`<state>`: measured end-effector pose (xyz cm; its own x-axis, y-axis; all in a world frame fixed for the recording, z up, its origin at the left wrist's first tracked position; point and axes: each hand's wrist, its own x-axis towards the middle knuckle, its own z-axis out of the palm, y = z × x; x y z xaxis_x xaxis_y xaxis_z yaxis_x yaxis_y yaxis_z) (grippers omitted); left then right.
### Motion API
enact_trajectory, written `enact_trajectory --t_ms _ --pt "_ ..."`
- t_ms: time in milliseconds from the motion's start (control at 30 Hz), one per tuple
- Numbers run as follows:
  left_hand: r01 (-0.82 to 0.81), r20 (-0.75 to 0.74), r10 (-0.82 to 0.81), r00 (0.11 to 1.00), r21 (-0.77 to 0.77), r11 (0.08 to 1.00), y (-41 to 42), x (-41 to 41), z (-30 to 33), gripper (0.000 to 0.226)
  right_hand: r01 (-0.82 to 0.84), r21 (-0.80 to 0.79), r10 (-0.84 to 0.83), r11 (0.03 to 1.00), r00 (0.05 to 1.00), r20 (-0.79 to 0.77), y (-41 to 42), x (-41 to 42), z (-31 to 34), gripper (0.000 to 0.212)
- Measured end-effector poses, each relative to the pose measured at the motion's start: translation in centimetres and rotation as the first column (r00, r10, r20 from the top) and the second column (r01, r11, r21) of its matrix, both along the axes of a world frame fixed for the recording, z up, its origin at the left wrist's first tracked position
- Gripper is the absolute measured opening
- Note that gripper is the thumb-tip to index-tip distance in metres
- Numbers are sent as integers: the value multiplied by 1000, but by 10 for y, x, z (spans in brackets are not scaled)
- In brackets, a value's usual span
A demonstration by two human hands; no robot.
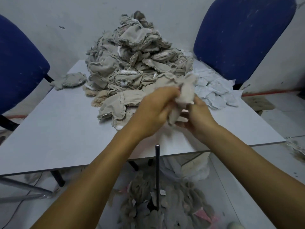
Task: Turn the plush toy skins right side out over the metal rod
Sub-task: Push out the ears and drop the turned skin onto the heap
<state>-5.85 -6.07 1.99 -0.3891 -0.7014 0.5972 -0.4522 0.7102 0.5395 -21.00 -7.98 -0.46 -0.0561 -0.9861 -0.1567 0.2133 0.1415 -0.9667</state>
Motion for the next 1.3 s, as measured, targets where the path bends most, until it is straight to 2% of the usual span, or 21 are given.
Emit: enact_trajectory --t_ms 33,67,133,233,300,333,400,433,500,567,633,733,800,867,1033,1200,1300 --pt "39 148 -24 989 -99 994 0 0 -5 26 128 12 -128 992 991 -29 -4 -3 -1 34" --pt "75 270 -38 962 -129 989 0 2 -11 26 262 -8 -260 965 953 -154 -8 -8 -4 38" --pt "77 399 -60 915 -26 997 0 8 -22 22 411 -50 -403 910 852 -334 -12 -21 -9 46" --pt "-16 380 -77 922 236 972 -2 12 -37 22 350 22 -327 937 895 -303 -17 -36 -11 22" --pt "-112 381 5 925 259 959 -5 11 -41 25 159 -141 -208 977 852 -480 -16 -44 -10 28" --pt "-156 382 55 922 238 959 -6 10 -43 28 -10 -210 -128 978 766 -630 -14 -44 -12 36" --pt "-234 406 135 904 205 950 -10 9 -45 36 -337 -214 -22 917 493 -870 -3 -38 -22 46" --pt "-265 421 162 892 199 943 -12 9 -45 39 -397 -232 -85 888 354 -931 1 -34 -31 46" --pt "-313 430 206 879 193 930 -14 9 -44 39 -419 -357 -335 835 128 -933 6 -25 -41 48" --pt "-351 407 246 880 208 913 -14 9 -43 36 -485 -349 -387 802 24 -922 7 -18 -42 61" --pt "-358 324 257 910 306 882 -13 10 -43 35 -535 -275 -320 798 9 -947 4 -18 -43 63" --pt "-334 207 267 941 442 832 -18 14 -44 25 -521 -211 -195 827 87 -977 3 -22 -41 48" --pt "-353 307 246 919 366 861 -19 15 -46 24 -540 -190 -149 820 119 -982 3 -23 -37 39" --pt "-352 448 225 865 224 909 -19 12 -49 33 -570 -164 -108 805 130 -986 2 -24 -32 33" --pt "-304 505 224 834 80 949 -23 12 -52 45 -554 -197 -118 809 176 -977 4 -31 -29 41" --pt "-326 585 181 790 152 933 -23 10 -51 29 -497 -141 -104 856 103 -989 4 -24 -38 37" --pt "-249 465 74 882 328 911 -20 6 -45 4 -532 -156 -124 832 95 -988 6 -24 -36 28"
